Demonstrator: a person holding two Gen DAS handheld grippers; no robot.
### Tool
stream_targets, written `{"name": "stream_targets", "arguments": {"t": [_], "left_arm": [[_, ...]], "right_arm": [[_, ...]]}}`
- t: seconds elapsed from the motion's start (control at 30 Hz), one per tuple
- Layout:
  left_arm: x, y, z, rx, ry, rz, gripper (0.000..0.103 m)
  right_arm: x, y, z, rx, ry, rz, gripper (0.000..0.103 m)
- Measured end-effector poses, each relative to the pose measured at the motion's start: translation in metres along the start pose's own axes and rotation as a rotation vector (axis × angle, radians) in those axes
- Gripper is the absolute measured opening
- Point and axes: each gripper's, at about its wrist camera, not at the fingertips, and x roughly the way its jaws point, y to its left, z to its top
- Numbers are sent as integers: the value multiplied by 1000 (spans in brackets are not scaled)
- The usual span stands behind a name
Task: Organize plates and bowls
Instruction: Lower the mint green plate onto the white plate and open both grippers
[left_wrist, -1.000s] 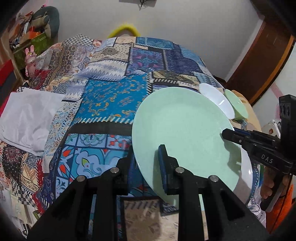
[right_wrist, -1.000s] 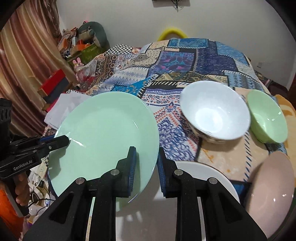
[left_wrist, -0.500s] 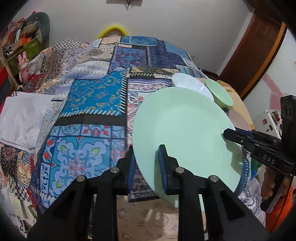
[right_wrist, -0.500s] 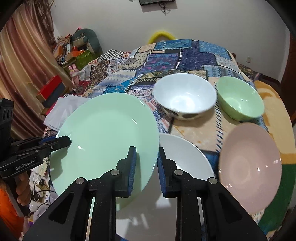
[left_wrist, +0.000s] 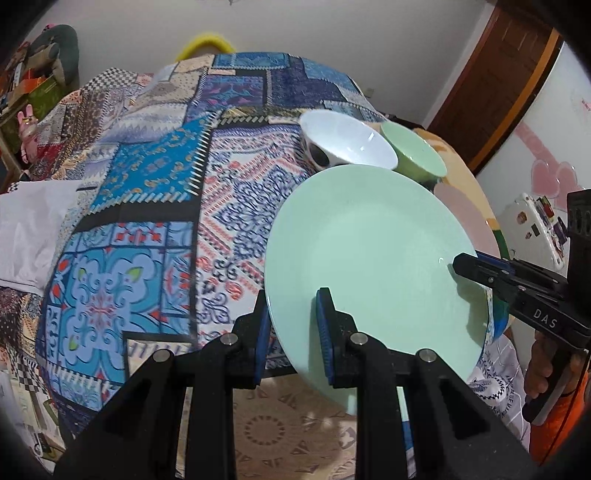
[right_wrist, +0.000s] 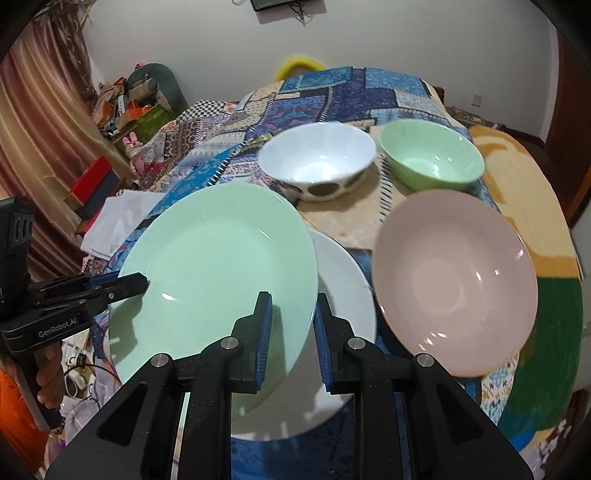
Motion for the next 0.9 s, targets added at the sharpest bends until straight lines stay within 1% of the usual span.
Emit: {"name": "stream_targets", "arguments": {"t": [0.4,0.67,0.9], "left_arm": [[30,-12,-6,16,68,0,23],[34,-17,-4,48,60,41,23],[39,-18,1,47,56,63,23]], "right_arm": [[9,-20,-18,57,40,1,21],[15,-26,-23,81,60,9,20],[14,-26,-24,85,59,14,20]]}}
